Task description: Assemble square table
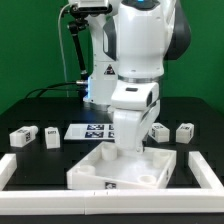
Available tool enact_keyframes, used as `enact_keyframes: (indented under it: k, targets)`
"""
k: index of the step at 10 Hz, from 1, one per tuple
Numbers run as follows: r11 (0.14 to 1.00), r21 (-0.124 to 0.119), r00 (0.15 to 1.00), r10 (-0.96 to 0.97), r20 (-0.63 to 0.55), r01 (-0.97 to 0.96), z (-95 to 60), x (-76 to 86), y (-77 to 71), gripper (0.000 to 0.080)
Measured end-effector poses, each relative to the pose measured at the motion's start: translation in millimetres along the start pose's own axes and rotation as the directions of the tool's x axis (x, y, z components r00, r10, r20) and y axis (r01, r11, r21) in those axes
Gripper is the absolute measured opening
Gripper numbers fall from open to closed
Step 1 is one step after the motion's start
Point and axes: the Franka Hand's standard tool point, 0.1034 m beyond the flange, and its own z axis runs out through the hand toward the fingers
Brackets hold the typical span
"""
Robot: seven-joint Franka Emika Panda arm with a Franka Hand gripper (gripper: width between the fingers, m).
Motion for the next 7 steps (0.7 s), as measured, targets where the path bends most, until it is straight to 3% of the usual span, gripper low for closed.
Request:
enact_keyframes:
  k: [2, 3, 7]
  targets:
    - [0.992, -0.016, 0.992, -0.128, -0.003, 0.128, -0.5, 24.6, -6.0, 0.0061]
    - [0.991, -0.04, 0.992, -0.13, -0.009, 0.129, 0.4, 23.1, -4.2, 0.0061]
    - [0.988, -0.042, 0.989, -0.148, -0.009, 0.148, 0.3, 22.4, -3.5, 0.0061]
